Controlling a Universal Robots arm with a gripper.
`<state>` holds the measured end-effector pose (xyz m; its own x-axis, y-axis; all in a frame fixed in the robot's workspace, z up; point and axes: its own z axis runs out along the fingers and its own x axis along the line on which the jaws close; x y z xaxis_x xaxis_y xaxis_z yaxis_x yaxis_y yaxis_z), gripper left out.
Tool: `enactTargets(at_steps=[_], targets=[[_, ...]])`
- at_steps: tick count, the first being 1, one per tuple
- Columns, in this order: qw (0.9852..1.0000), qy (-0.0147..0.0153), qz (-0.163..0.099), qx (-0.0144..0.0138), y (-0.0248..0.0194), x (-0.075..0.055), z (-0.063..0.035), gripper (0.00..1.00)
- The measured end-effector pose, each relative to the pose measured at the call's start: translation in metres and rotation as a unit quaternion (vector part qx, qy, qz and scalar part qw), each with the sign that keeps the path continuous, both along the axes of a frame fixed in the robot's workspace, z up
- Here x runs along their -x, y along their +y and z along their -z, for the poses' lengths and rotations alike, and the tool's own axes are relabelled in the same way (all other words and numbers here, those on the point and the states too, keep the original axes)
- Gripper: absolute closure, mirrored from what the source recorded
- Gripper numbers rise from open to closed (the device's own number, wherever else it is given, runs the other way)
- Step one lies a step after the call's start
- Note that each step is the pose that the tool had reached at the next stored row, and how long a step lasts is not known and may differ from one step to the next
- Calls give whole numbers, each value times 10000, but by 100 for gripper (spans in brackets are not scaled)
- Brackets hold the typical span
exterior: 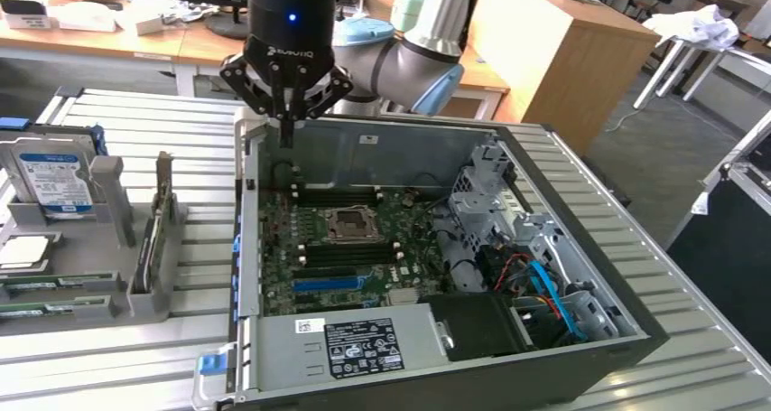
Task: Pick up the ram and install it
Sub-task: 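Reach for the ram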
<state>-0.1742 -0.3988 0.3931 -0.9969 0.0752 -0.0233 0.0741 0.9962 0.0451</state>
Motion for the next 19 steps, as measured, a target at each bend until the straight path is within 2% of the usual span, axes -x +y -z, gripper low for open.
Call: enactTargets(at_steps=[19], targets=[[10000, 0, 0, 0, 0, 306, 0, 89]])
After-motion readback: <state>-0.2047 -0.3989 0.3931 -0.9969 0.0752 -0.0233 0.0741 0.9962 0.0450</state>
